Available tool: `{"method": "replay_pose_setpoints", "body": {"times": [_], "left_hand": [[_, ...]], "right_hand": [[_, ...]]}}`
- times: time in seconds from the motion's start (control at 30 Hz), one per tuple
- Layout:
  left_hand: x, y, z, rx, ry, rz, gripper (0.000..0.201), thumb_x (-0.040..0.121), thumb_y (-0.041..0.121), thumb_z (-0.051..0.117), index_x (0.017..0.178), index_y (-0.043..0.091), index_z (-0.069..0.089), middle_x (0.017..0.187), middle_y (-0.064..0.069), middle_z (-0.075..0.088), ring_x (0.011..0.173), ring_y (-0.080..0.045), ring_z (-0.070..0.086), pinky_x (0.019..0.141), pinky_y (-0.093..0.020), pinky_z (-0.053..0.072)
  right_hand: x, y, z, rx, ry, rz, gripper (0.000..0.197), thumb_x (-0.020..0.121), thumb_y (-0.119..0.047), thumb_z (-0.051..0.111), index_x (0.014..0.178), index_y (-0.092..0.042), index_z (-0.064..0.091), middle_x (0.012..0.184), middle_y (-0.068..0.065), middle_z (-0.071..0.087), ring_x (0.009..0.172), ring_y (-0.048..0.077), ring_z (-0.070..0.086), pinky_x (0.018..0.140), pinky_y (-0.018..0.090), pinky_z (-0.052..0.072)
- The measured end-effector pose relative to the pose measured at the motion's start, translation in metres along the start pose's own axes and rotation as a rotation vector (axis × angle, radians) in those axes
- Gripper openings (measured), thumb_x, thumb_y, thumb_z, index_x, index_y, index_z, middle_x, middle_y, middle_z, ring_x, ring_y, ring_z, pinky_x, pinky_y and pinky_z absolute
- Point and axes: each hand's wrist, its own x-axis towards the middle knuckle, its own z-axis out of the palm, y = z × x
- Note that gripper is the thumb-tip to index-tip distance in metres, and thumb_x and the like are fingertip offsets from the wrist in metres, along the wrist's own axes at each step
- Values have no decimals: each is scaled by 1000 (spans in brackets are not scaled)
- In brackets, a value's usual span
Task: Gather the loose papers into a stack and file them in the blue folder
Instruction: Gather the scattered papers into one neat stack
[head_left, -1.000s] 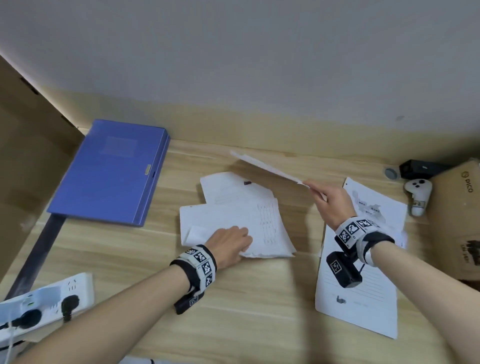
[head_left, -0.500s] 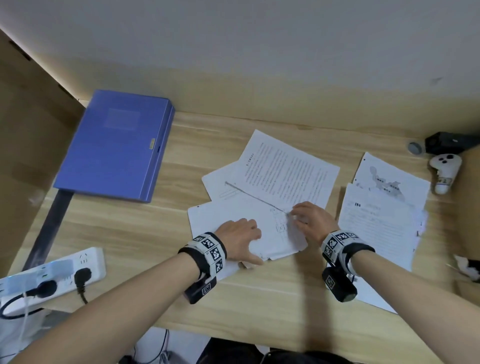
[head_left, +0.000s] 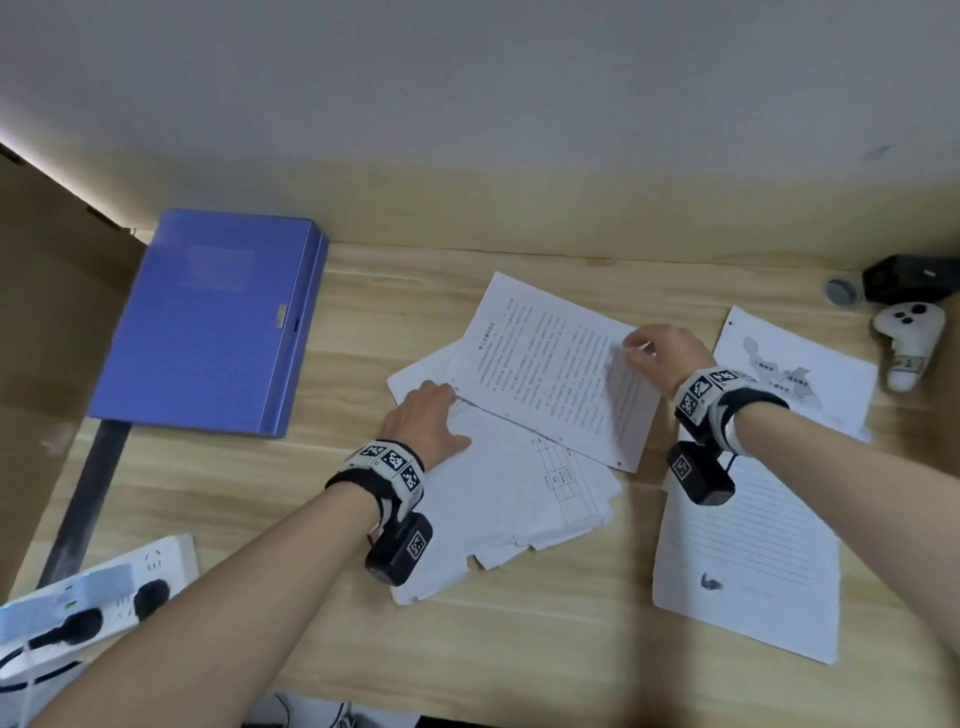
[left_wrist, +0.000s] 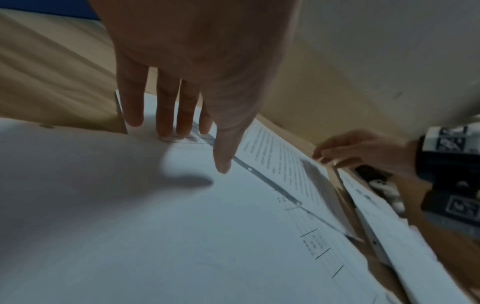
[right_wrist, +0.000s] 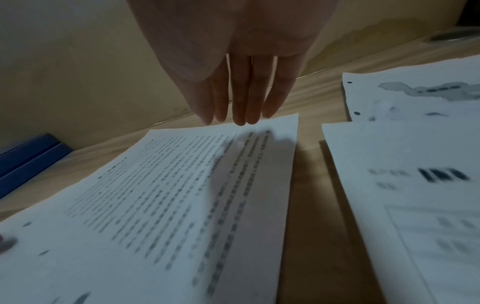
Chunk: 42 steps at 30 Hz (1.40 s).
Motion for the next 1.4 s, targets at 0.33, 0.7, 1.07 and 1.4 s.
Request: {"method": "replay_pose_setpoints", "body": {"times": [0.33, 0.7, 1.07, 1.4], "left_hand": [[16, 2, 20, 85, -31, -60, 67, 76, 34, 81, 128, 20, 41, 124, -3, 52, 116, -24, 47, 87, -38, 45], [15, 18, 12, 122, -170, -85, 31, 81, 31, 74, 74, 15, 48, 84, -3, 54, 83, -30, 61, 62, -27, 35], [3, 51, 22, -158, -155, 35, 41, 91, 29, 62, 127, 10, 56, 121, -8, 62, 114, -32, 59, 88, -34, 46], [67, 106, -44, 219, -261, 430, 26, 83, 26, 68, 70, 28, 45, 81, -1, 60, 75, -25, 56, 66, -35, 42]], "right_hand": [[69, -12, 24, -202, -121, 79, 66, 68, -53, 79, 117, -16, 56, 120, 10, 56, 121, 32, 42, 93, 48, 47], [11, 13, 18, 305, 98, 67, 15, 91, -24, 59, 98, -11, 62, 90, 8, 64, 82, 29, 59, 68, 37, 45], [-117, 92, 25, 808, 331, 428, 3, 90, -14, 64, 91, -12, 65, 79, -1, 67, 72, 18, 60, 62, 28, 47], [-215, 138, 27, 1075, 507, 667, 13, 91, -4, 56, 94, -11, 66, 83, -1, 71, 73, 20, 66, 56, 24, 52]]}}
